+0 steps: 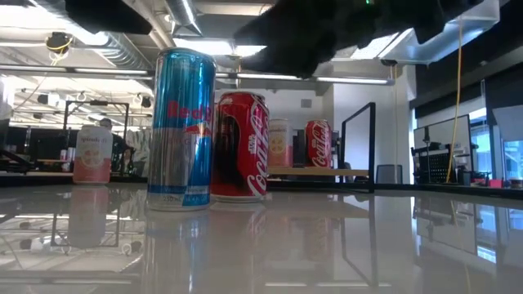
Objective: Place canned beverage on shelf
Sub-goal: Put the red soda can align with the other red soda can on the shelf
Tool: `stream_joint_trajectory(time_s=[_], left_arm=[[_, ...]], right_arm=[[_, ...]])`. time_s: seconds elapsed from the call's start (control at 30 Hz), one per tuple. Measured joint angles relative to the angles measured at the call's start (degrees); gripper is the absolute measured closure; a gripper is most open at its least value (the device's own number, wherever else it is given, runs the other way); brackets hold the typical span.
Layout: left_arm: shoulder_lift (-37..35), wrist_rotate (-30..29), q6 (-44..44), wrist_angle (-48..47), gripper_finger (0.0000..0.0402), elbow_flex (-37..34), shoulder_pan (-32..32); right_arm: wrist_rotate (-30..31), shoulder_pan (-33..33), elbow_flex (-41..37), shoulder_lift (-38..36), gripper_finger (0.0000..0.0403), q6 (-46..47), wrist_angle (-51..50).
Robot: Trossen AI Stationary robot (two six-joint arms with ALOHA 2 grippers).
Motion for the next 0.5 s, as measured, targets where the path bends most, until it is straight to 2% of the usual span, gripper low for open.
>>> stream_joint_trajectory(time_s=[0.1,0.23,0.3,0.37,0.5], left_arm=[[0.0,1.9,-0.1,0.3,0.0076,0.0,0.0],[0.0,2.5,-0.5,0.4,0.0076,0.0,-0.1],[0.0,2.5,-0.5,0.5,0.0076,0.0,-0.1],[0.0,2.6,-0.4,0.4,0.0076,0.0,-0.1],[0.0,2.7,-0.5,0.4,0.0076,0.0,-0.1]], right_arm=[[1.1,-0.9,2.4,2.3,0.0054,0.2,-4.3],[10.5,-0.9,4.7,4.8,0.0012,-0.1,-7.2],[13.3,-0.8,5.3,5.4,0.0007,-0.2,-7.3],[12.8,-1.4,5.6,6.0,0.0013,-0.2,-7.1],[8.0,-1.8,5.6,6.0,0.0027,0.1,-8.3]])
